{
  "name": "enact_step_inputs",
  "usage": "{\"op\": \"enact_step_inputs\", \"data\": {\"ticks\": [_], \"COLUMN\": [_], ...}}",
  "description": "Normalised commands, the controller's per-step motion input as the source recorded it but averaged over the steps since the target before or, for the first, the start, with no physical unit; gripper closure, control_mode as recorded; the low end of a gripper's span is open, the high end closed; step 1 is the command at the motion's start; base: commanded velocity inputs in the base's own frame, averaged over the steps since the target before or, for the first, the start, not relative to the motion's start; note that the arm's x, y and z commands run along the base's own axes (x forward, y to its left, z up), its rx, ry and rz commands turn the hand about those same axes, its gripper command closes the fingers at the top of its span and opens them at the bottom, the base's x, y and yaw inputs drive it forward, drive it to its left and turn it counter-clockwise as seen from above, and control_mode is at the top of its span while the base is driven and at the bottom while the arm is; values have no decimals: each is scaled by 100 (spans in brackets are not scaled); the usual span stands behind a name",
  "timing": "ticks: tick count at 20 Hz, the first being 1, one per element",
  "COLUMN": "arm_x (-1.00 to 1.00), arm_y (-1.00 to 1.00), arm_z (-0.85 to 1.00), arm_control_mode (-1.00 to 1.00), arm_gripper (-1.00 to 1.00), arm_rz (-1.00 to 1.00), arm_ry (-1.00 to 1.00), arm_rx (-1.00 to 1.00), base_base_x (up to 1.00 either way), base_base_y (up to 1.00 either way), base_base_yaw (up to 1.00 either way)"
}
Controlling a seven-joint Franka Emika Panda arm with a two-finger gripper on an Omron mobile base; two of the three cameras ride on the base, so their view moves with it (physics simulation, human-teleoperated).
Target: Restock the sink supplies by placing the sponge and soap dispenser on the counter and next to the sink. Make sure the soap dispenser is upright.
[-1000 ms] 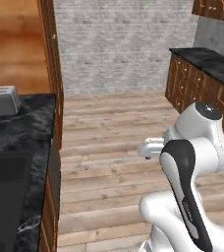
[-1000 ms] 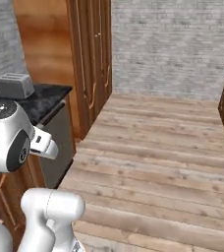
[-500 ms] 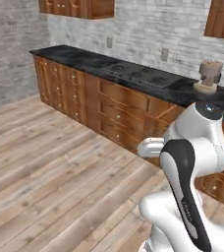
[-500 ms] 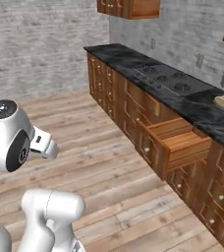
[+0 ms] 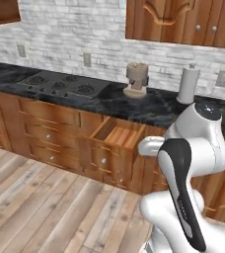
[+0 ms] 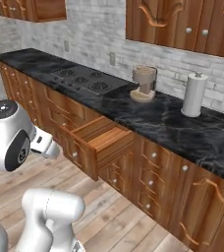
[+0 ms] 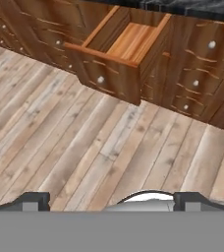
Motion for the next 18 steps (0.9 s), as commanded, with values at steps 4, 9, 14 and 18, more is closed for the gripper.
{"op": "enact_step_inputs", "data": {"ticks": [4,9,14,18], "arm_x": [0,0,0,0], "arm_y": [0,0,0,0], "arm_z": [0,0,0,0], "arm_control_mode": [100,100,100,100], "arm_gripper": [-100,-100,-100,-100], "arm_rz": [0,0,0,0], "arm_ry": [0,0,0,0], "arm_rx": [0,0,0,0], "base_base_x": [99,79,48,46], "base_base_y": [-83,-76,-40,-16], "base_base_yaw": [12,32,31,28]}}
